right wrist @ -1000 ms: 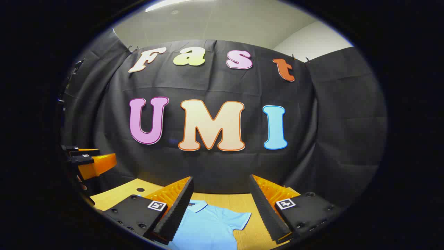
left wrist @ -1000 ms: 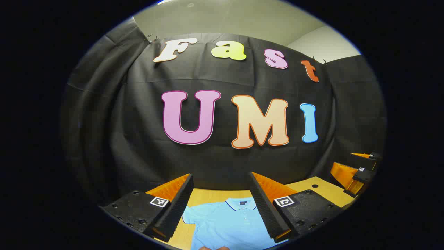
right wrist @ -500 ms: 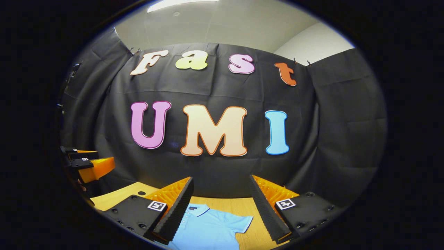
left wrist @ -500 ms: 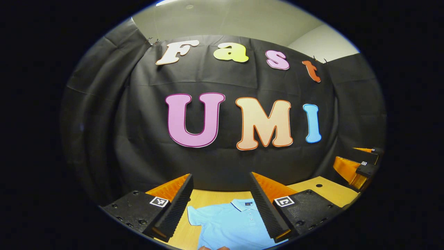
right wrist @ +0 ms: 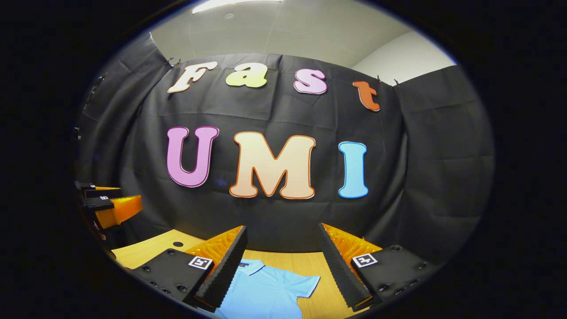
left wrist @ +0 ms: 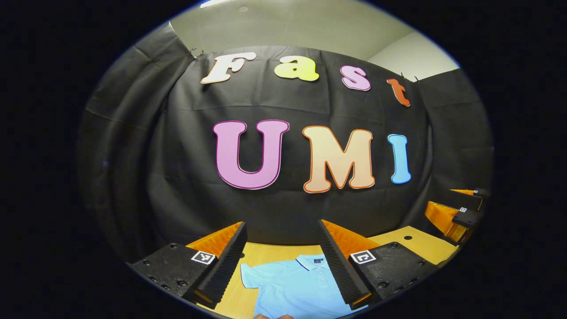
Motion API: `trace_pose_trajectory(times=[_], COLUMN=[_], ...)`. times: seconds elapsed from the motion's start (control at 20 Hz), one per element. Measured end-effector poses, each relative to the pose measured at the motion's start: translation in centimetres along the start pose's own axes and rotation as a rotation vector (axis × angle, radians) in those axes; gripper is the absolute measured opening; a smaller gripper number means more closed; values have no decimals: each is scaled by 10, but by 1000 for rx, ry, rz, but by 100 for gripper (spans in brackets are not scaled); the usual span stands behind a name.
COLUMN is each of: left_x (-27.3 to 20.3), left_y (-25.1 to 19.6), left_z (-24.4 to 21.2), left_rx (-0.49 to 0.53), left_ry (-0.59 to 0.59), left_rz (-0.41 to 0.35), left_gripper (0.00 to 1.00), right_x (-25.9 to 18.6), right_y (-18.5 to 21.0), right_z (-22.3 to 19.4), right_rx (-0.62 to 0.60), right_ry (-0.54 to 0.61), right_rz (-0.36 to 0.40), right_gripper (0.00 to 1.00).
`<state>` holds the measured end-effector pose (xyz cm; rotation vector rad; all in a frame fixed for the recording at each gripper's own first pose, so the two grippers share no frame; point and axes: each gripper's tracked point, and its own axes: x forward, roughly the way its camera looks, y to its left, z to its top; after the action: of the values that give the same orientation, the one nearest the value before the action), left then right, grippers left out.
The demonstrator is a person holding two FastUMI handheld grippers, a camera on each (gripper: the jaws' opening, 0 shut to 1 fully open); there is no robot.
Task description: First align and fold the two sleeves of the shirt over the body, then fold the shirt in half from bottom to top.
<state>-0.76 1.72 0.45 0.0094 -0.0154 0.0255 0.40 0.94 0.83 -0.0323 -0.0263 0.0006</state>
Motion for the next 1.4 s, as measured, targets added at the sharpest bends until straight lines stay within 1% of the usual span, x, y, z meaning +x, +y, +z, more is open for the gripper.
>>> trace_pose_trajectory(times=[0.15,0.2,0.3,0.45,0.5,0.7,0.75,0.8,0.95,1.15,1.2,1.3,1.4], left_x=[-1,-3,-5,-8,-9,-14,-14,-15,-20,-22,-22,-22,-22], left_y=[-1,-1,-1,2,3,10,11,13,30,33,35,36,37], left_z=[1,1,0,1,2,9,6,7,15,16,14,8,4], left_rx=[-9,-10,-12,-15,-13,7,14,24,64,98,99,99,96], left_ry=[-6,-4,-1,-4,-6,-23,-22,-19,-31,-23,-17,4,23], left_rz=[0,0,5,19,23,50,56,66,133,181,192,209,221], left_gripper=[94,94,94,96,94,95,93,94,94,93,95,93,94], right_x=[3,5,12,26,31,59,68,78,98,112,113,117,121], right_y=[-6,-9,-15,-22,-25,-44,-51,-57,-67,-83,-84,-92,-93], right_z=[-11,-15,-29,-67,-79,-135,-149,-163,-214,-290,-306,-333,-356], right_rx=[-14,-18,-33,-64,-75,-99,-99,-91,-33,30,53,76,89], right_ry=[22,32,52,123,143,233,261,287,406,582,618,670,711], right_rz=[-7,-9,-10,-3,-3,-6,-14,-22,-25,-57,-61,-79,-89], right_gripper=[100,98,100,98,100,99,99,99,99,99,99,99,100])
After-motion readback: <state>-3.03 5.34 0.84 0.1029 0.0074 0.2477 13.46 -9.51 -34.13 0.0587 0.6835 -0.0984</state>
